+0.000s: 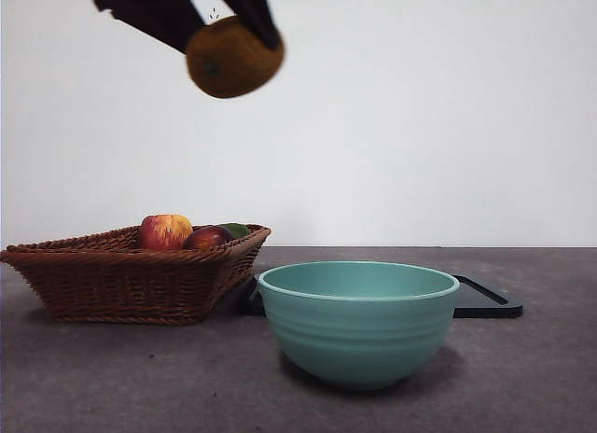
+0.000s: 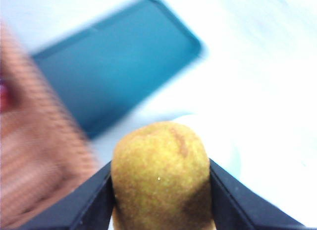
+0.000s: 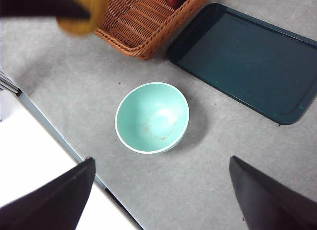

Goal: Pick up the wifruite, put it on the bowl, pick up the plate, put it on desk

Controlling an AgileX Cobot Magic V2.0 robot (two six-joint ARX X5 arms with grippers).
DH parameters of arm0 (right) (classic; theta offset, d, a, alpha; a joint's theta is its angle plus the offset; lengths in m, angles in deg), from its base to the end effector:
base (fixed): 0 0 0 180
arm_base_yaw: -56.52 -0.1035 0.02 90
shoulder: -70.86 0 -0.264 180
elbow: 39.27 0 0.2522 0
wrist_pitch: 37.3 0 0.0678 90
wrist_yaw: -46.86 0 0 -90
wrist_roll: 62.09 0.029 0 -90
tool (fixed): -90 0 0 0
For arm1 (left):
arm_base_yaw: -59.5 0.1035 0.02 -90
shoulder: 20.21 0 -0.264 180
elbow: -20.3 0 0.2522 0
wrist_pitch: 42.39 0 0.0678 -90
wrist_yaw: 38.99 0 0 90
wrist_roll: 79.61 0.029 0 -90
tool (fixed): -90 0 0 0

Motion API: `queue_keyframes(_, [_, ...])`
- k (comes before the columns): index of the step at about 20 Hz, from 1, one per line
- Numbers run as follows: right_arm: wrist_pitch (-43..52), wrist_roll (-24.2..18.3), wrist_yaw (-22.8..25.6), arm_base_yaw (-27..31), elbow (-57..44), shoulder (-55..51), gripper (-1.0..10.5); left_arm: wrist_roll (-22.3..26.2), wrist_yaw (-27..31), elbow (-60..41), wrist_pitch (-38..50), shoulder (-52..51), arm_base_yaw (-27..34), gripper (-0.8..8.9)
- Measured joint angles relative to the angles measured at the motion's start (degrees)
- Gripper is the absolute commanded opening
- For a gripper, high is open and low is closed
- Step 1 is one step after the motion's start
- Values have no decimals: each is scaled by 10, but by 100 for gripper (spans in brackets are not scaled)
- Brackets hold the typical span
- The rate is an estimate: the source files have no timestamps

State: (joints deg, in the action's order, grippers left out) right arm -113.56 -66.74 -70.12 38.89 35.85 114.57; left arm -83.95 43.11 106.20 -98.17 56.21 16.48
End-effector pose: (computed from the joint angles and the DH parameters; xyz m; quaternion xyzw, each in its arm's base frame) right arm 0.1016 0.0461 0.3513 -0.0036 0.3657 0.3660 0.8558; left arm 0.1972 -0.1895 0.3319 0.0871 0.3895 -0.3808 0.8341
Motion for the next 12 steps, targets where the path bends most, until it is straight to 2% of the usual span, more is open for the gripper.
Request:
queue_keyframes(4, [0, 0, 0, 0, 0, 0, 433, 0, 0, 0, 8, 64, -52, 184])
queue_keyframes(12, [0, 0, 0, 0, 0, 0, 433, 0, 10, 0, 68, 201, -91, 184])
